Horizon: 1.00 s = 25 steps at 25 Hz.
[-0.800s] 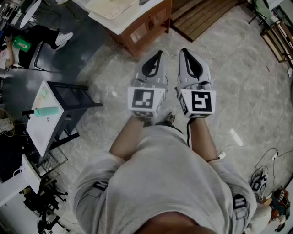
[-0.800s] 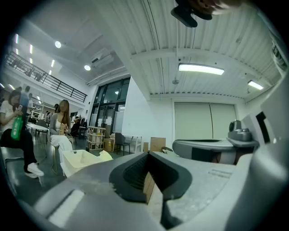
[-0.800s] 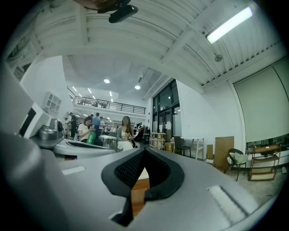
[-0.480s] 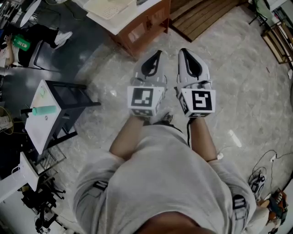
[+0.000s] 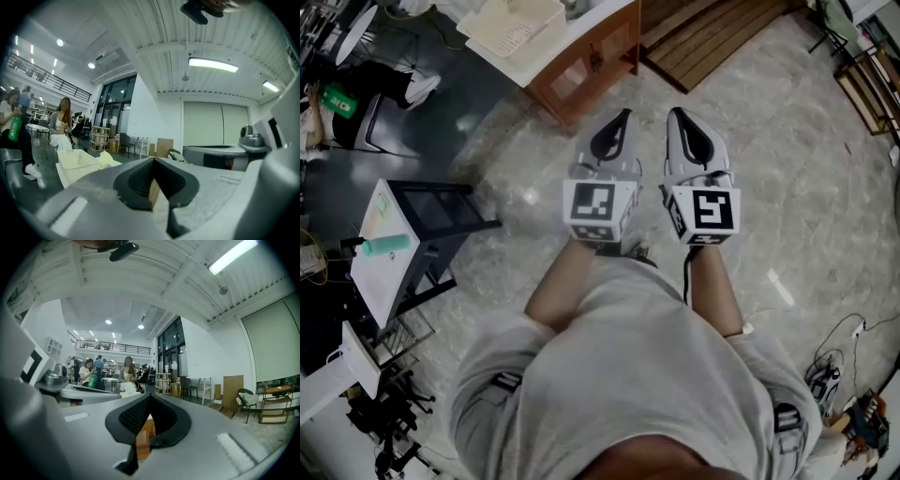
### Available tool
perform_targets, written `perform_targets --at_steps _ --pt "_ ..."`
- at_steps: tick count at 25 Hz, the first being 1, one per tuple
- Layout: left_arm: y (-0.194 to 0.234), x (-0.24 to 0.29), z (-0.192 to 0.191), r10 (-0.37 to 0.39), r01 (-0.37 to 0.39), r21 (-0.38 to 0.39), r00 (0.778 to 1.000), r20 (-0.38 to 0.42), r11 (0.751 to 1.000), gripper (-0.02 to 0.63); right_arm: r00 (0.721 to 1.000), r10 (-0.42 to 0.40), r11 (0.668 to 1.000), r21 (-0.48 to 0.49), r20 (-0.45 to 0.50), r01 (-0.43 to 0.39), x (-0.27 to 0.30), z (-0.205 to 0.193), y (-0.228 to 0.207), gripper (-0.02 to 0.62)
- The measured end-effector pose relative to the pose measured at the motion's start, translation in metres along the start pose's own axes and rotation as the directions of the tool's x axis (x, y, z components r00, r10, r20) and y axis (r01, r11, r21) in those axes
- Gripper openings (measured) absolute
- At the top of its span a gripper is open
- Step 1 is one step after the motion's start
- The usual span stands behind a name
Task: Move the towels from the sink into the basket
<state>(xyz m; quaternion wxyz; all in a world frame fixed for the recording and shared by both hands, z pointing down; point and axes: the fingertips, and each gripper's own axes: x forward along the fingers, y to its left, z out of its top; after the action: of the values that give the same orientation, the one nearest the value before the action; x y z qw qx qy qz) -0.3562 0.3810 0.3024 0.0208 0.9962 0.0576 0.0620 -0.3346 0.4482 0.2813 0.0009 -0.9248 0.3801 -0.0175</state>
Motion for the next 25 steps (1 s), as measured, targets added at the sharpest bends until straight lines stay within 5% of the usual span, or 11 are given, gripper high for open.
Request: perform_targets --at_steps 6,14,25 --pt "0.044 0.079 -0.005 -0.02 0.02 -0.041 1.0 0.001 0.999 0.02 0.999 0.003 0.999 -0.033 -0.041 -0.005 0.078 -0.015 -0.027 0.006" --pt "0.127 0.196 0.032 -0.035 0.036 -0.071 0.999 0.015 0.997 0.02 0.997 0.032 0.997 -0.073 -0.065 -0.037 0.219 0.008 -0.061 0.006" --pt "0.222 0.291 0.056 0.01 -0.008 -0.093 1.0 0.017 0.996 0.02 0.991 0.105 0.99 -0.081 -0.087 -0.112 0.373 0.016 -0.077 0.006"
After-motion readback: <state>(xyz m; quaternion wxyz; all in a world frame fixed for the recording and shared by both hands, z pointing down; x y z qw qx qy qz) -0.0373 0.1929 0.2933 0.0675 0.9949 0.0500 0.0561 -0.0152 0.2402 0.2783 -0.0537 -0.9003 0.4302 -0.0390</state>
